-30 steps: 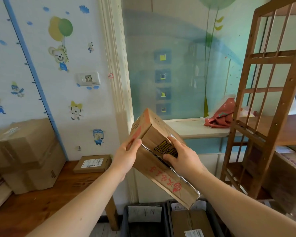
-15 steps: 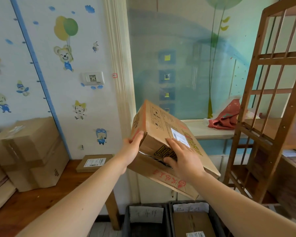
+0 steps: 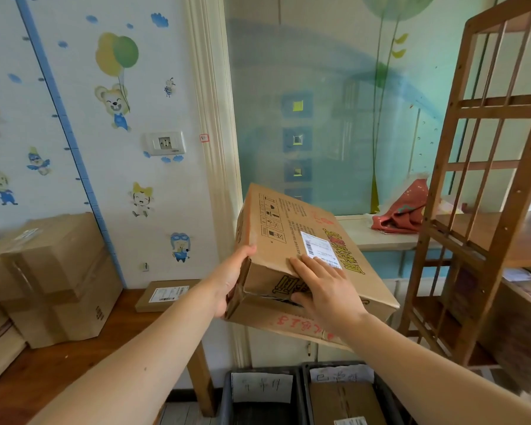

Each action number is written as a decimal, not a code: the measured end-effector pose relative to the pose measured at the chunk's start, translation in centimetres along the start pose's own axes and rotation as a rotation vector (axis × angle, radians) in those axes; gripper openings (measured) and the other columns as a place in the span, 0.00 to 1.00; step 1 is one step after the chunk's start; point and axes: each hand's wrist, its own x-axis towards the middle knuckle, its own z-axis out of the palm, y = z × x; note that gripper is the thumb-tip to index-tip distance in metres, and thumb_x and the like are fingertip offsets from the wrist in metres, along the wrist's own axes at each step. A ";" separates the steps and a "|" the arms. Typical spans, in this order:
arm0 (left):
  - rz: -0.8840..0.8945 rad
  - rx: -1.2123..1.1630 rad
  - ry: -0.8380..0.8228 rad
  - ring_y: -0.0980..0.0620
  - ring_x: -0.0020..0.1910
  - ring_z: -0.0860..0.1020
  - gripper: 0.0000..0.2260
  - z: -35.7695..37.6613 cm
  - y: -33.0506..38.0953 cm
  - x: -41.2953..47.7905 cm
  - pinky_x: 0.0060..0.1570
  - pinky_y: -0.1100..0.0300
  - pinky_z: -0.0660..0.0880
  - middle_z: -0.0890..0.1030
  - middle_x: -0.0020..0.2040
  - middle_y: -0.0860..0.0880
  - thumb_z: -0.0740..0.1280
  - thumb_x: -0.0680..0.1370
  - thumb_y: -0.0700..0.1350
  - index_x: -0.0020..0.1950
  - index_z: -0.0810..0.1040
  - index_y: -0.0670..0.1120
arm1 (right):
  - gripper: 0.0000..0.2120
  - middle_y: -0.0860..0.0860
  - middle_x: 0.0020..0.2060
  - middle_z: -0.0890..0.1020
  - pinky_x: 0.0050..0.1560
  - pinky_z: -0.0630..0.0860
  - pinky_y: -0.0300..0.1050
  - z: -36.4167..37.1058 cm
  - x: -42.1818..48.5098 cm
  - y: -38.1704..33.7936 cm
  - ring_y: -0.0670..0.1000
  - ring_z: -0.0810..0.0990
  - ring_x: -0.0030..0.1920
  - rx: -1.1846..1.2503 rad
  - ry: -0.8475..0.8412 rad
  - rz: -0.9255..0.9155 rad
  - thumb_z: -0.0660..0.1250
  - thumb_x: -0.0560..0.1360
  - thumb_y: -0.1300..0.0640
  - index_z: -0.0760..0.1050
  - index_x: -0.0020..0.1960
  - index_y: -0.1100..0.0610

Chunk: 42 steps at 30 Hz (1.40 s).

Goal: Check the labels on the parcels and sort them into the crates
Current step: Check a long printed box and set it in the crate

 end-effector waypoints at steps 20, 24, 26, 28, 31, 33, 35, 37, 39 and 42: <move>0.158 -0.376 0.088 0.39 0.59 0.78 0.18 -2.7 -3.6 1.9 0.65 0.40 0.70 0.83 0.55 0.41 0.60 0.80 0.61 0.61 0.77 0.51 | 0.38 0.51 0.77 0.61 0.66 0.71 0.61 -1.6 -0.7 4.9 0.61 0.65 0.72 0.222 -0.140 0.783 0.48 0.73 0.26 0.57 0.77 0.45; 0.155 -0.387 0.108 0.39 0.60 0.78 0.18 -2.7 -3.9 2.1 0.67 0.39 0.69 0.83 0.56 0.41 0.60 0.79 0.62 0.61 0.78 0.52 | 0.39 0.53 0.72 0.66 0.55 0.77 0.53 -2.1 -1.3 4.6 0.58 0.75 0.64 0.382 -0.055 0.838 0.58 0.75 0.30 0.55 0.79 0.49; 0.154 -0.380 0.103 0.39 0.61 0.77 0.20 -2.6 -3.9 1.9 0.67 0.38 0.69 0.82 0.57 0.41 0.60 0.78 0.63 0.62 0.77 0.52 | 0.39 0.52 0.72 0.67 0.56 0.78 0.55 -2.4 -1.6 4.5 0.58 0.76 0.63 0.408 -0.031 0.834 0.59 0.75 0.32 0.54 0.79 0.49; 0.156 -0.399 0.102 0.38 0.60 0.78 0.21 -2.7 -4.1 1.9 0.67 0.38 0.69 0.82 0.58 0.41 0.61 0.78 0.63 0.63 0.77 0.52 | 0.38 0.52 0.72 0.68 0.58 0.77 0.56 -2.6 -1.8 4.5 0.57 0.75 0.64 0.436 -0.001 0.829 0.60 0.76 0.33 0.54 0.79 0.49; 0.169 -0.424 0.117 0.38 0.60 0.78 0.21 -2.7 -4.3 1.7 0.66 0.38 0.70 0.82 0.58 0.40 0.61 0.78 0.63 0.63 0.77 0.52 | 0.38 0.53 0.71 0.71 0.61 0.76 0.56 -2.9 -2.0 4.8 0.57 0.75 0.64 0.593 0.078 0.883 0.64 0.77 0.38 0.52 0.80 0.48; 0.162 -0.452 0.120 0.38 0.59 0.78 0.20 -2.6 -4.4 1.5 0.62 0.40 0.72 0.82 0.57 0.40 0.61 0.78 0.63 0.62 0.77 0.52 | 0.37 0.53 0.70 0.72 0.62 0.74 0.55 -3.3 -2.0 5.2 0.57 0.75 0.64 0.749 0.125 0.959 0.66 0.77 0.41 0.54 0.79 0.49; 0.167 -0.491 0.116 0.39 0.57 0.79 0.19 -2.4 -4.5 1.2 0.57 0.43 0.75 0.83 0.55 0.40 0.60 0.79 0.62 0.61 0.78 0.51 | 0.33 0.52 0.66 0.74 0.61 0.73 0.56 -3.5 -2.3 5.8 0.55 0.74 0.60 0.904 0.098 1.015 0.64 0.78 0.41 0.58 0.78 0.49; 0.170 -0.529 0.109 0.39 0.56 0.79 0.18 -2.2 -4.7 1.0 0.54 0.45 0.75 0.83 0.54 0.40 0.59 0.79 0.61 0.60 0.78 0.51 | 0.29 0.50 0.60 0.74 0.62 0.69 0.60 -3.8 -2.5 6.2 0.55 0.73 0.61 1.044 0.006 1.068 0.60 0.79 0.38 0.60 0.77 0.47; 0.171 -0.557 0.078 0.38 0.57 0.78 0.19 -1.7 -4.9 0.7 0.56 0.43 0.75 0.83 0.55 0.40 0.58 0.80 0.61 0.61 0.78 0.51 | 0.28 0.50 0.60 0.74 0.64 0.67 0.66 -4.0 -2.9 6.6 0.58 0.72 0.65 1.153 -0.031 1.109 0.57 0.80 0.36 0.60 0.76 0.44; 0.168 -0.577 0.052 0.39 0.57 0.78 0.18 -0.7 -5.3 0.4 0.57 0.42 0.74 0.83 0.54 0.39 0.56 0.81 0.59 0.61 0.78 0.51 | 0.22 0.44 0.48 0.75 0.58 0.72 0.61 -4.3 -3.5 7.2 0.53 0.74 0.53 1.202 0.036 1.094 0.58 0.81 0.41 0.63 0.73 0.44</move>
